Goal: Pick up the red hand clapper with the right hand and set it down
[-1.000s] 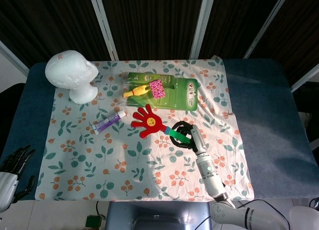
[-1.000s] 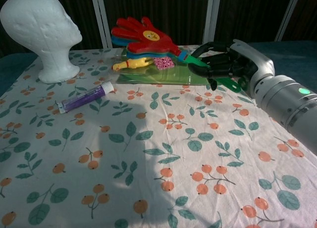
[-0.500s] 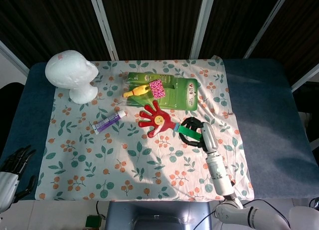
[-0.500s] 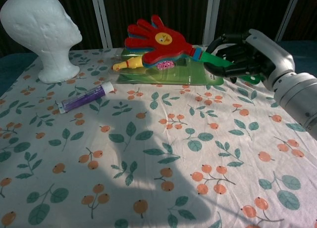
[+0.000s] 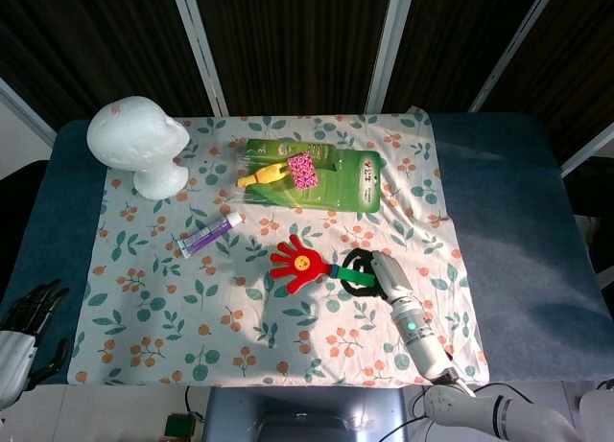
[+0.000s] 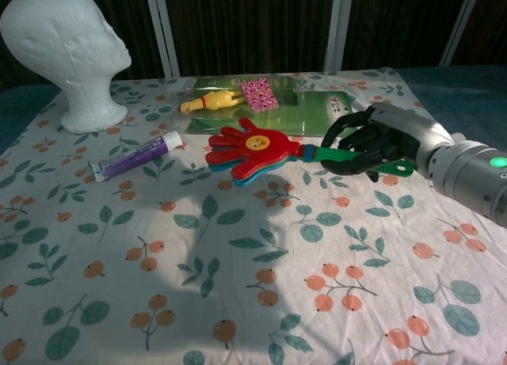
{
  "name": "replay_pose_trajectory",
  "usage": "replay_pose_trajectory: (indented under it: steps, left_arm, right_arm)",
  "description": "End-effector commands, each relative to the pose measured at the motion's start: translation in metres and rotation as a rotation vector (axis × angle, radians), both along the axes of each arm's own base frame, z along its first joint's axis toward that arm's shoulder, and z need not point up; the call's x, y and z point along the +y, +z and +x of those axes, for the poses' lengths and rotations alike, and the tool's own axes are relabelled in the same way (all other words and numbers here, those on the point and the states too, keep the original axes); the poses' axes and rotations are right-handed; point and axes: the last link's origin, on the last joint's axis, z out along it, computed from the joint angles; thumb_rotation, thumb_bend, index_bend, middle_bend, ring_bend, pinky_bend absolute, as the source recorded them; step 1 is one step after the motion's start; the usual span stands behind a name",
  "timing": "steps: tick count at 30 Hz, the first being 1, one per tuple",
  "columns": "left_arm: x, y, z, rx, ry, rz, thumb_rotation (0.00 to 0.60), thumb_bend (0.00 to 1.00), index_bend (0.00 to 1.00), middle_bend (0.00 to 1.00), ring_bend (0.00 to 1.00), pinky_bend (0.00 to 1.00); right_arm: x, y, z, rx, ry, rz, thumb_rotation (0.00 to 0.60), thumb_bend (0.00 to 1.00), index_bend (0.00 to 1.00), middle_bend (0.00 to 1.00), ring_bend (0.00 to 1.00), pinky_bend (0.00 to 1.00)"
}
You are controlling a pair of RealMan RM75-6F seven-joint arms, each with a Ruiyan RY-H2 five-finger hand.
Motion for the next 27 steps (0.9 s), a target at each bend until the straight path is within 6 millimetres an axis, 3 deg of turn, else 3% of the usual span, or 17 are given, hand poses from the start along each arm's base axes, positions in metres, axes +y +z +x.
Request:
replay_pose_trajectory:
  steps: [1,6,9,15,22,27]
  left_arm:
    - [0.000,0.000,0.000,0.000,0.002,0.000,0.600,0.52,0.00,0.00,0.00,0.16]
    - [0.001,0.000,0.000,0.001,0.002,0.001,0.600,0.52,0.00,0.00,0.00,0.16]
    - [0.001,-0.001,0.000,0.003,0.002,-0.001,0.600,0.52,0.00,0.00,0.00,0.16]
    - [0.002,-0.002,0.000,0.005,0.005,-0.004,0.600,0.52,0.00,0.00,0.00,0.16]
    - [0.001,-0.001,0.000,0.002,0.004,-0.003,0.600,0.52,0.00,0.00,0.00,0.16]
    - [0.001,0.001,-0.001,-0.004,0.004,0.001,0.600,0.52,0.00,0.00,0.00,0.16]
  right_arm:
    - [0.011,0.045,0.018,-0.591,0.115,-0.146,0.600,0.52,0.86,0.90,0.86,0.83]
    - [0.011,0.053,0.011,-0.726,0.119,-0.189,0.600,0.53,0.86,0.90,0.86,0.83]
    - [0.009,0.050,0.005,-0.719,0.105,-0.201,0.600,0.54,0.86,0.90,0.86,0.83]
    - [0.005,0.028,0.001,-0.478,0.128,-0.110,0.600,0.54,0.86,0.90,0.86,0.83]
    - [-0.003,-0.005,-0.007,0.041,0.075,-0.053,0.600,0.54,0.86,0.90,0.87,0.83]
    - [-0.001,-0.005,0.001,0.075,0.026,-0.045,0.600,0.54,0.86,0.90,0.87,0.83]
